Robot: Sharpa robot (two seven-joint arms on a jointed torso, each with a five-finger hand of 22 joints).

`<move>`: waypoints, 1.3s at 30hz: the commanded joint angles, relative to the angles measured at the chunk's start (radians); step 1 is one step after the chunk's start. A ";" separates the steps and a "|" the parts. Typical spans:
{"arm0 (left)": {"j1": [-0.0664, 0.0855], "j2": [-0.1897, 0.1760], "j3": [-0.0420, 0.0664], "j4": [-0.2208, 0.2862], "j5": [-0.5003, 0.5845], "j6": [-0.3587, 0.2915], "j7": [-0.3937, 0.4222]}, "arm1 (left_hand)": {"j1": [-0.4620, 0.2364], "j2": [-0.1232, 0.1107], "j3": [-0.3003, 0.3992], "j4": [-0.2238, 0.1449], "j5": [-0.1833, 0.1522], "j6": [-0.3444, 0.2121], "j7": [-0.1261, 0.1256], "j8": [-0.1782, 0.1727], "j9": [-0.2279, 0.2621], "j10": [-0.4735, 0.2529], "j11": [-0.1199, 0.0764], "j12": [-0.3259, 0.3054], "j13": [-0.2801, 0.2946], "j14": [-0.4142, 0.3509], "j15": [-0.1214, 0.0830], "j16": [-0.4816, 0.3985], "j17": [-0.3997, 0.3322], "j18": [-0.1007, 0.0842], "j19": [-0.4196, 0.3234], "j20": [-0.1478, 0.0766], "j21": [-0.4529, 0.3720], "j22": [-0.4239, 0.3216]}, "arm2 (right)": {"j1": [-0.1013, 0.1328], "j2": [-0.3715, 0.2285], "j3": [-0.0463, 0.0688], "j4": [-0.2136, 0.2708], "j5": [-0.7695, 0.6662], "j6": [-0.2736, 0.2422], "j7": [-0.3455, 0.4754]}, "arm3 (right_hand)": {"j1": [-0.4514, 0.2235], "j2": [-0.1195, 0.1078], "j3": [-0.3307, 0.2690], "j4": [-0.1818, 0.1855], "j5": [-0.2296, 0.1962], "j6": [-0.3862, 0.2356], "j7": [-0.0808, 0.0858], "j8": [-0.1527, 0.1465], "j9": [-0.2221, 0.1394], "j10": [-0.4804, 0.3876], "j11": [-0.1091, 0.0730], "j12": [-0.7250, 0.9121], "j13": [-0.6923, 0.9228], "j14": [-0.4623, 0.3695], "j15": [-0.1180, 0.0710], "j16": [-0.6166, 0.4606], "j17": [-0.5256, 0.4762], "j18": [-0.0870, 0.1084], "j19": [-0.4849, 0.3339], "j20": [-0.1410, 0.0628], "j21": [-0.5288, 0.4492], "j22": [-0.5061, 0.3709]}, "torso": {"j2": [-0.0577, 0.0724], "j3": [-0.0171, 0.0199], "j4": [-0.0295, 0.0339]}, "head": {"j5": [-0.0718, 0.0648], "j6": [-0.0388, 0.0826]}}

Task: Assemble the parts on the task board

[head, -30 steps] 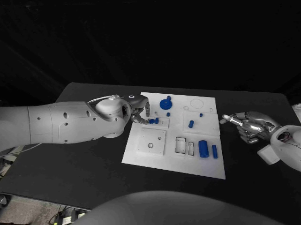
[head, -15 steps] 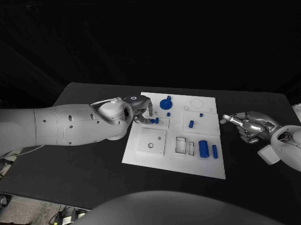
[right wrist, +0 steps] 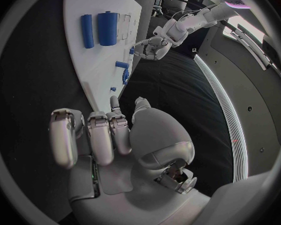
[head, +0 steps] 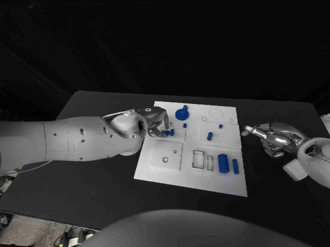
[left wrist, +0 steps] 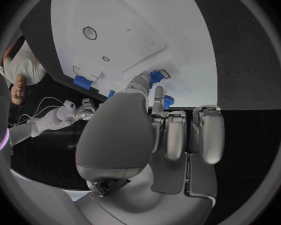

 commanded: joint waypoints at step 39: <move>-0.030 -0.071 0.000 -0.002 0.262 -0.170 0.306 | 0.099 0.005 0.142 -0.004 -0.023 0.118 -0.021 -0.010 -0.008 0.104 -0.014 0.000 0.263 0.104 -0.007 0.003 0.263 -0.018 0.080 -0.005 0.004 0.246 | -0.001 -0.007 0.000 0.005 -0.002 0.006 0.010 | 0.011 0.000 0.006 0.000 0.004 0.009 0.001 -0.007 -0.002 0.106 -0.013 -0.003 0.111 0.106 -0.009 0.003 0.263 0.008 -0.007 -0.001 -0.005 0.214 | -0.002 0.0001 0.0010 | -0.003 0.000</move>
